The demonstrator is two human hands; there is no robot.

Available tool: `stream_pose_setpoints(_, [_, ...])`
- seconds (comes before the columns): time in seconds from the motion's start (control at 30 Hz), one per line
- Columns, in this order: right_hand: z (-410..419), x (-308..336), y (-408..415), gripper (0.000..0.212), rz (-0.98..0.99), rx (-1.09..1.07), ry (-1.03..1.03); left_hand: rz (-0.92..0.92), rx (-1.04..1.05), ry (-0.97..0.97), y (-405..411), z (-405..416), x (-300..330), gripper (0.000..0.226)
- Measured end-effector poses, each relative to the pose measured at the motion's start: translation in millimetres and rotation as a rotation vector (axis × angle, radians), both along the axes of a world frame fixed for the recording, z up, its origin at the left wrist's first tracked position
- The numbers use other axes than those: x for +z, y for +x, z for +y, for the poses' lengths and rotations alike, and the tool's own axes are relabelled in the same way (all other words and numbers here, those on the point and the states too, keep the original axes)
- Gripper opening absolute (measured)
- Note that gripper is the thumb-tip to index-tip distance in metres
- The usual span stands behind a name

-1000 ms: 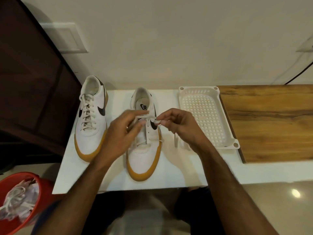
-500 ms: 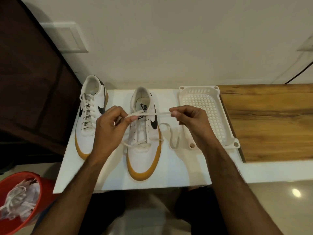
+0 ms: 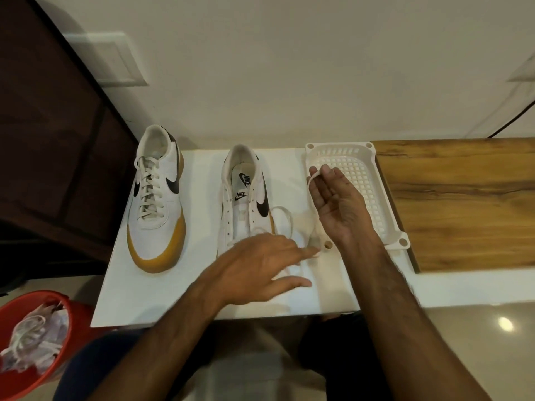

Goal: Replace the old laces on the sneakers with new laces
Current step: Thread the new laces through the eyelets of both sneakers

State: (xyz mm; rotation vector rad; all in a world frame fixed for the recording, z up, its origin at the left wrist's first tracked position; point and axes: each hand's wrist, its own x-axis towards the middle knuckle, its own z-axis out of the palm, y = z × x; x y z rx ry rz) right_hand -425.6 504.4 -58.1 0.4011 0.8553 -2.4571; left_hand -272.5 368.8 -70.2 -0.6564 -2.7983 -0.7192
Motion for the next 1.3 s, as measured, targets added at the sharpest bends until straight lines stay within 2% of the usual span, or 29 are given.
stream_pose_setpoints(0.07, [-2.3,0.0,1.6,0.056,-0.009,0.014,-0.007,0.052,-0.07,-0.087,0.2,11.3,0.1,0.057])
stream_pose_setpoints(0.13, [-3.2,2.2,2.9,0.061,0.002,0.036,0.024,0.141,-0.064,-0.078,-0.1,9.4,5.9,0.051])
stream_pose_setpoints(0.2, [-4.9,7.3,5.3,0.059,0.071,0.066,0.172,0.249,0.037,-0.024,-0.5,-4.8,10.8,0.035])
stream_pose_setpoints(0.27, [-6.8,11.6,10.0,0.058,0.199,0.129,0.348,0.289,0.255,0.064,-1.0,-26.8,13.3,0.023])
stream_pose_setpoints(0.4, [-15.2,10.4,22.9,0.048,0.647,0.36,0.848,0.05,0.78,0.428,0.4,-69.3,18.3,0.007])
stream_pose_setpoints(0.43, [-19.2,9.2,25.8,0.042,0.748,0.411,0.943,0.006,0.83,0.484,0.8,-75.4,17.3,0.005])
stream_pose_setpoints(0.5, [-28.5,7.3,34.0,0.03,0.954,0.49,1.049,-0.037,0.794,0.512,1.1,-77.6,16.2,0.004])
stream_pose_setpoints(0.6, [-41.5,1.5,47.6,0.016,1.136,0.55,1.058,-0.074,0.601,0.54,-2.1,-65.0,17.6,0.012])
stream_pose_setpoints(0.7, [-47.1,-1.7,54.2,0.011,1.169,0.568,1.053,-0.121,0.558,0.556,-5.1,-57.3,12.7,0.027])
stream_pose_setpoints(0.87, [-44.4,-0.2,53.8,0.033,1.073,0.552,0.947,-0.14,0.575,0.622,-5.8,-67.2,6.4,0.021])
stream_pose_setpoints(0.97, [-44.5,1.5,52.7,0.036,1.033,0.559,0.881,-0.167,0.533,0.555,-4.5,-72.9,4.2,0.024])
stream_pose_setpoints(1.1, [-42.5,3.5,47.9,0.033,1.017,0.609,0.784,-0.111,0.432,0.356,-1.6,-82.0,-3.0,0.03])
stream_pose_setpoints(1.2, [-40.5,3.1,43.2,0.026,0.955,0.665,0.729,-0.039,0.436,0.279,-2.8,-82.9,-2.5,0.014])
stream_pose_setpoints(1.3, [-38.7,0.7,38.6,0.026,0.965,0.702,0.748,0.025,0.471,0.263,-3.7,-84.6,-0.8,0.008])
